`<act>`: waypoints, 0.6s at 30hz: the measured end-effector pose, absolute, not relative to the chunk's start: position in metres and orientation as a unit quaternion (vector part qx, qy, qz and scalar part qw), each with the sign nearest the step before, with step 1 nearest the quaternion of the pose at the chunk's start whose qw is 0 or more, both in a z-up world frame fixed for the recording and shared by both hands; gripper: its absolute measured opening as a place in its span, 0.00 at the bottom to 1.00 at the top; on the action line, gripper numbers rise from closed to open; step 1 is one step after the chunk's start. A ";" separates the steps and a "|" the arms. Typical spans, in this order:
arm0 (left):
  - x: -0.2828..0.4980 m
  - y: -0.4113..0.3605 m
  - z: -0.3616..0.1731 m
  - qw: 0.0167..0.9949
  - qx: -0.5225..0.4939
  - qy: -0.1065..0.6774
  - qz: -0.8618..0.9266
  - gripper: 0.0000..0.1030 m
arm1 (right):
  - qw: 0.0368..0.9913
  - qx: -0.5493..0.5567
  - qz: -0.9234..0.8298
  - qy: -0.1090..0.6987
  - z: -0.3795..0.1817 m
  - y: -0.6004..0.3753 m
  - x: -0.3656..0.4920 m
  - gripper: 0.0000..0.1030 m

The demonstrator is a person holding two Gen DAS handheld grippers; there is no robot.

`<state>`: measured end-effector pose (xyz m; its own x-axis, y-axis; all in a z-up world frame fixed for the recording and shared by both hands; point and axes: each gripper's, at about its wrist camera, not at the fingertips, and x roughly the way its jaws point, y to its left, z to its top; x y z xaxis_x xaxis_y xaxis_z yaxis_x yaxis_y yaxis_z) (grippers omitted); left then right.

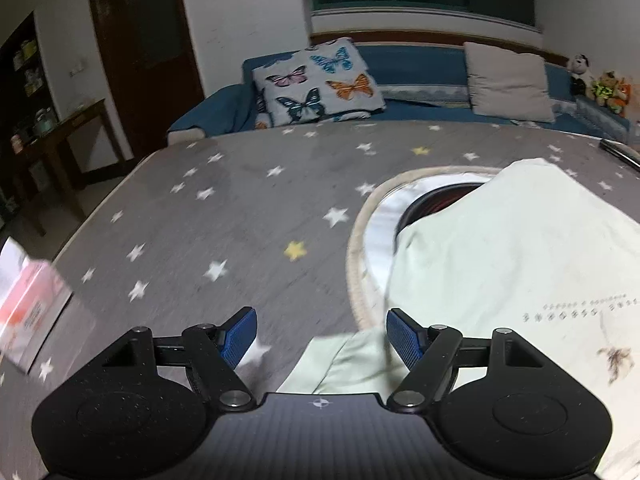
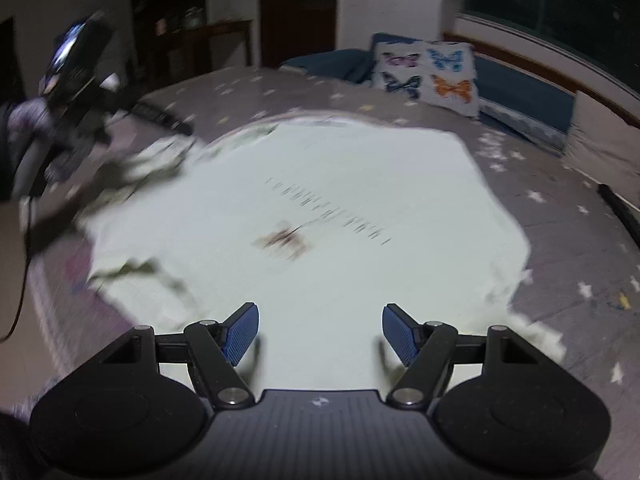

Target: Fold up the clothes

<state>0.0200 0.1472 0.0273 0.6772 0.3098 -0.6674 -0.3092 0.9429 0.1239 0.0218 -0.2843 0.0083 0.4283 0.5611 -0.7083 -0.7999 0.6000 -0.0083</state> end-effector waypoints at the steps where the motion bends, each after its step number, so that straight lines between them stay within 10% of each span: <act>1: 0.024 0.145 0.028 0.916 0.002 0.365 0.165 0.72 | 0.833 -0.167 0.404 0.340 0.012 -0.287 0.031 0.68; 18: 0.076 0.114 0.025 0.918 0.008 0.383 0.105 0.73 | 0.875 -0.016 0.273 0.399 -0.007 -0.313 0.205 0.61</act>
